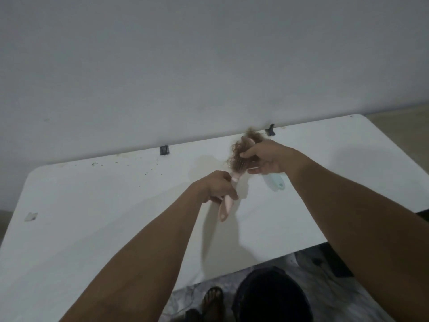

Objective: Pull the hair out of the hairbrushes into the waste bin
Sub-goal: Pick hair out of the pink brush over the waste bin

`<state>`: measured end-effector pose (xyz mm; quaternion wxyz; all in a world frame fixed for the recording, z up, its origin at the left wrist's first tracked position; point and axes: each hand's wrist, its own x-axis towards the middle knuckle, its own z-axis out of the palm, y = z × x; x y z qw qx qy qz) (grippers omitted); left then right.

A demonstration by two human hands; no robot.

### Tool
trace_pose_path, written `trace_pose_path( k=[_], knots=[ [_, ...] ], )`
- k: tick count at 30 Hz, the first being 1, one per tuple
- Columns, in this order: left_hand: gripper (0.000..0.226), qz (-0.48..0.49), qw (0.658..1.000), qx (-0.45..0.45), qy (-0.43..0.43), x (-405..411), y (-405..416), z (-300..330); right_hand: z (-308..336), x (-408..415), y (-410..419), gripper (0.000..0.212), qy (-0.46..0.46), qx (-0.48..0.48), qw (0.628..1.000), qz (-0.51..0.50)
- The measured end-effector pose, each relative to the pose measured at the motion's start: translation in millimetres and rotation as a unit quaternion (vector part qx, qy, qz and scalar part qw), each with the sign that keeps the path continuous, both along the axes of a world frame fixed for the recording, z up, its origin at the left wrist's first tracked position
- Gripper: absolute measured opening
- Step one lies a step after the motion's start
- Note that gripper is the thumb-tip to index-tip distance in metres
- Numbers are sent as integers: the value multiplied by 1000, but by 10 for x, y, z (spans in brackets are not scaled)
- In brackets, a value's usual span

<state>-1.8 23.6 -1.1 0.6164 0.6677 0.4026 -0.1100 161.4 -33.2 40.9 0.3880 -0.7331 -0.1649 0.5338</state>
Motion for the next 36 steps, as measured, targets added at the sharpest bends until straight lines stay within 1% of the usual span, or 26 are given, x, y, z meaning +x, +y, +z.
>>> trace_pose_path(
  k=[2,3,6,7,8,12,15,17,19,21,24,25,27,29,30,32,35,36],
  knots=[
    [45,2,999,-30,-27,15,-133,26,88,29,-190,17,-7,18,1000,-8],
    [43,11,997,-55,-46,29,-214,46,122,51,-300,19,-14,26,999,-14],
    [20,40,987,-119,-99,89,-513,162,200,112,-668,27,-24,37,999,-23],
    [16,41,985,-130,-105,114,-622,187,224,128,-811,27,-22,40,999,-23],
    [18,36,985,-134,-105,142,-732,201,245,143,-960,27,-16,43,999,-25],
    [40,4,989,-118,-88,266,-1189,210,273,218,-1576,27,-1,43,999,-31],
    [50,17,989,-114,-91,370,-1581,196,255,241,-2015,24,-10,33,999,-33],
    [49,25,987,-122,-100,433,-1840,177,223,242,-2295,25,-12,27,998,-51],
    [43,28,984,-124,-123,483,-2081,153,180,254,-2567,31,-13,23,996,-87],
    [42,18,988,-88,-128,522,-2292,119,124,275,-2823,31,-18,29,991,-131],
    [41,9,993,-44,-106,546,-2566,72,58,273,-3166,14,-22,50,981,-187],
    [42,3,995,-36,-96,554,-2647,54,21,279,-3257,12,-23,51,977,-203],
    [47,-6,997,-19,-80,581,-2789,5,-55,271,-3404,13,-26,40,975,-217],
    [49,-9,997,-4,-75,628,-2898,-64,-171,279,-3513,21,-21,27,974,-222],
    [49,-11,997,3,-72,660,-2938,-106,-223,279,-3558,21,-17,26,973,-229],
    [51,-24,997,16,-66,730,-2996,-209,-285,268,-3637,14,-14,31,968,-249],
    [57,-54,997,25,-45,846,-3039,-403,-387,261,-3749,19,-16,37,954,-296],
    [58,-69,997,25,-35,878,-3048,-465,-436,262,-3790,17,-14,34,951,-307]
  ],
)
